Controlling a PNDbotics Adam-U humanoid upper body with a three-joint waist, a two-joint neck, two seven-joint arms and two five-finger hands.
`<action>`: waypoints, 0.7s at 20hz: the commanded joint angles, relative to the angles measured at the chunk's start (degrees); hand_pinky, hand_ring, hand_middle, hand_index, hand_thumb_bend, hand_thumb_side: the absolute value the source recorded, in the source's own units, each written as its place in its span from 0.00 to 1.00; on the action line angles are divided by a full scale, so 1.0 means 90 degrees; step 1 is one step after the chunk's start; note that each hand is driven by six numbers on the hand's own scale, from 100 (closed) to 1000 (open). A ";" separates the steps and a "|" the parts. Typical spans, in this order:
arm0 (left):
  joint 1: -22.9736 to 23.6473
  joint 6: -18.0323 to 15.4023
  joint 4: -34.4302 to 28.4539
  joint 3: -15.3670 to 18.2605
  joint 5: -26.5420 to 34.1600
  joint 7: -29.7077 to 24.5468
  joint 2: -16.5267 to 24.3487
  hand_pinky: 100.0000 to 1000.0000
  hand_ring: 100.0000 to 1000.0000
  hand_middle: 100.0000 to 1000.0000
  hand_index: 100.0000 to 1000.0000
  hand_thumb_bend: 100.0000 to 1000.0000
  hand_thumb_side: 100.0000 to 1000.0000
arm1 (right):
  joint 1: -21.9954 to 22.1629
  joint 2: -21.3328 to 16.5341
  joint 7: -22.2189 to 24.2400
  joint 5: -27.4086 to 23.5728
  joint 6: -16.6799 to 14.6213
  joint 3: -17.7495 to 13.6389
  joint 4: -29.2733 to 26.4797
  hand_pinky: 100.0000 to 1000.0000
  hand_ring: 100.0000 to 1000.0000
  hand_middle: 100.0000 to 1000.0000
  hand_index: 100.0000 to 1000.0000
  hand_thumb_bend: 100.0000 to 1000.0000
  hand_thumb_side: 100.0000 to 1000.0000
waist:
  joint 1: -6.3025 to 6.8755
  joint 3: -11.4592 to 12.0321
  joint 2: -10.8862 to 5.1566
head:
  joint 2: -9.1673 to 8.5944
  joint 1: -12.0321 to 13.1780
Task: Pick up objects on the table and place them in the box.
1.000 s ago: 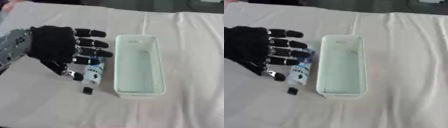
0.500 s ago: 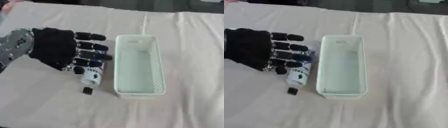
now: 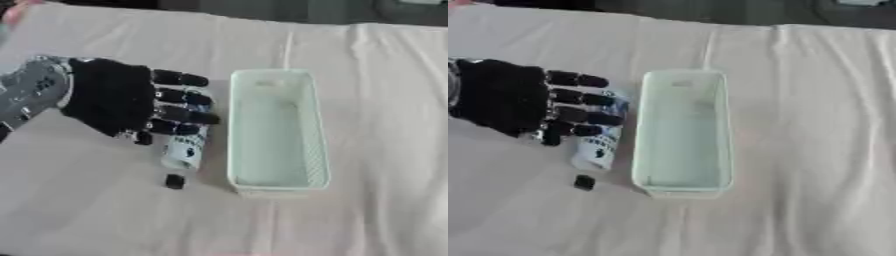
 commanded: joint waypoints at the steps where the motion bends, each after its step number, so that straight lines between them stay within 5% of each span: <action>1: -0.0099 -0.0150 0.0037 0.0021 -0.0268 0.0200 0.0199 1.00 0.92 0.98 0.86 0.43 0.25 | -0.0111 -0.0103 0.0109 -0.0018 -0.0126 -0.0016 -0.0084 0.08 0.25 0.37 0.52 0.00 1.00 | 0.0018 -0.0012 -0.0073 | -0.0006 0.0042; 14: -0.0152 -0.0230 0.0216 -0.0048 -0.0688 0.0780 0.0100 1.00 0.90 0.97 0.86 0.44 0.26 | -0.0222 -0.0077 0.0012 0.0000 -0.0063 -0.0024 -0.0084 0.08 0.25 0.37 0.52 0.00 1.00 | 0.0018 -0.0085 -0.0011 | -0.0006 0.0067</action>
